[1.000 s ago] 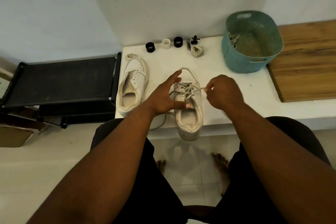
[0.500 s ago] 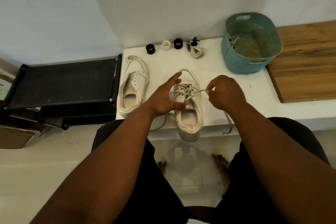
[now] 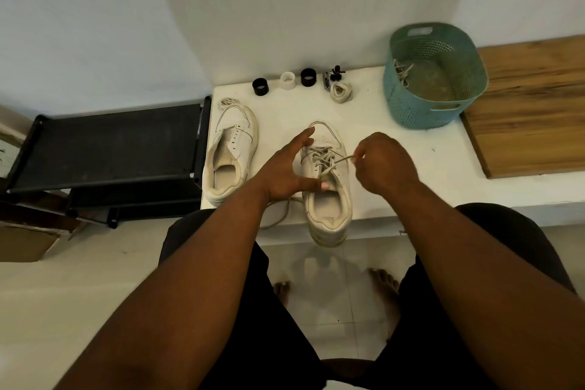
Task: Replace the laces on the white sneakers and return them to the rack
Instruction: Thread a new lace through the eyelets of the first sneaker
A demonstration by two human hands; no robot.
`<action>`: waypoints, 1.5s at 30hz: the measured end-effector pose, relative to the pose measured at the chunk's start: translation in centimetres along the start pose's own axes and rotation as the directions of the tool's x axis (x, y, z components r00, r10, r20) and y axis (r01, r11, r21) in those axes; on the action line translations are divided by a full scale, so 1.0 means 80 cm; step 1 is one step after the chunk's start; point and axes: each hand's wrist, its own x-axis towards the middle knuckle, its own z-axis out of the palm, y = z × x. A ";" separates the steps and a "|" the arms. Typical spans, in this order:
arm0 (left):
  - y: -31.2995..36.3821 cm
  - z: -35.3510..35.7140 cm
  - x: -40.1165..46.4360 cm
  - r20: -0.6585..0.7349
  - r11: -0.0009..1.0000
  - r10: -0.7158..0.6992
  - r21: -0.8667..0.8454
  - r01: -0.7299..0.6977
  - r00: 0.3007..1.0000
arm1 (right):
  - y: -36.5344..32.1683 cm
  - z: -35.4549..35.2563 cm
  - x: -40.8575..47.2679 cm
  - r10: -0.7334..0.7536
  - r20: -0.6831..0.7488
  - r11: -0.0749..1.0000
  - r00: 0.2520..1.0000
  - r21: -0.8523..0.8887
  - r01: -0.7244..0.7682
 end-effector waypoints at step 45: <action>0.016 -0.003 0.017 -0.588 0.980 0.159 0.188 -0.057 0.793 | 0.001 -0.079 -0.005 -0.050 -0.141 0.849 0.989 0.515 0.117</action>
